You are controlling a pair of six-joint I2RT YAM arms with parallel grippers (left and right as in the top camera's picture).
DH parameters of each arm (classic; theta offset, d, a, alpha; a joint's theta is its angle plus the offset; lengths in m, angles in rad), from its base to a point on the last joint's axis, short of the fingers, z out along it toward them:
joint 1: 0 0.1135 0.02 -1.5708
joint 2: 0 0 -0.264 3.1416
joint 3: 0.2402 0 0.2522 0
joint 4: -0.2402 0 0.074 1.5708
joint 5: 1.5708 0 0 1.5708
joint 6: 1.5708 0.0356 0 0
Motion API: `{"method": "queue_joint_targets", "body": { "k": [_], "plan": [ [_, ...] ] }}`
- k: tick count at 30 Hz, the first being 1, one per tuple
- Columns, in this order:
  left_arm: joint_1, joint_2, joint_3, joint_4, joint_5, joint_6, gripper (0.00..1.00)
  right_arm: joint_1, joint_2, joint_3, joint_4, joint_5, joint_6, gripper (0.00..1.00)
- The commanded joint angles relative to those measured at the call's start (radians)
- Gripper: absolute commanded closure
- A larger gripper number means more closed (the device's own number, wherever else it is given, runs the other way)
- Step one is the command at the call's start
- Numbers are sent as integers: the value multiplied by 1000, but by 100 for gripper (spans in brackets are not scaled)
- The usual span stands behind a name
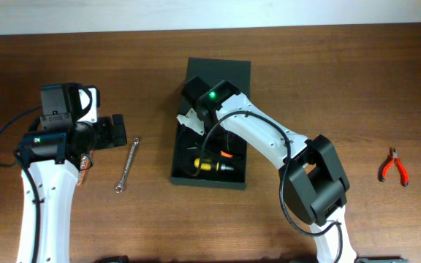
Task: Pack container
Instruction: 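Place the needle-nose pliers into the box and open the right gripper, then grasp the red-handled diagonal cutters with the right gripper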
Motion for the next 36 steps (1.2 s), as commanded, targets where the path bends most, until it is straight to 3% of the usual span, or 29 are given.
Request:
{"method": "queue_joint_targets", "body": {
  "k": [1, 4, 9, 13, 19, 27, 36],
  "plan": [
    [4, -11, 20, -2, 0, -9, 1, -16, -71, 53, -54, -13, 9, 41],
    [4, -11, 20, -2, 0, -9, 1, -58, -164, 142, -118, 23, 81, 41],
    [4, -11, 20, -2, 0, -9, 1, -257, -364, 270, -237, 259, 359, 35],
    [4, -11, 20, -1, 1, -10, 1, -617, -516, 278, -354, 276, 501, 30],
    [4, -11, 20, 0, 0, -10, 1, -996, -513, 187, -426, 208, 507, 28],
    [4, -11, 20, -1, 1, -10, 1, -1208, -497, -233, -171, 201, 506, 22],
    [4, -11, 20, -2, 1, -10, 1, -1238, -475, -575, 166, 162, 507, 21]
  ]
}}
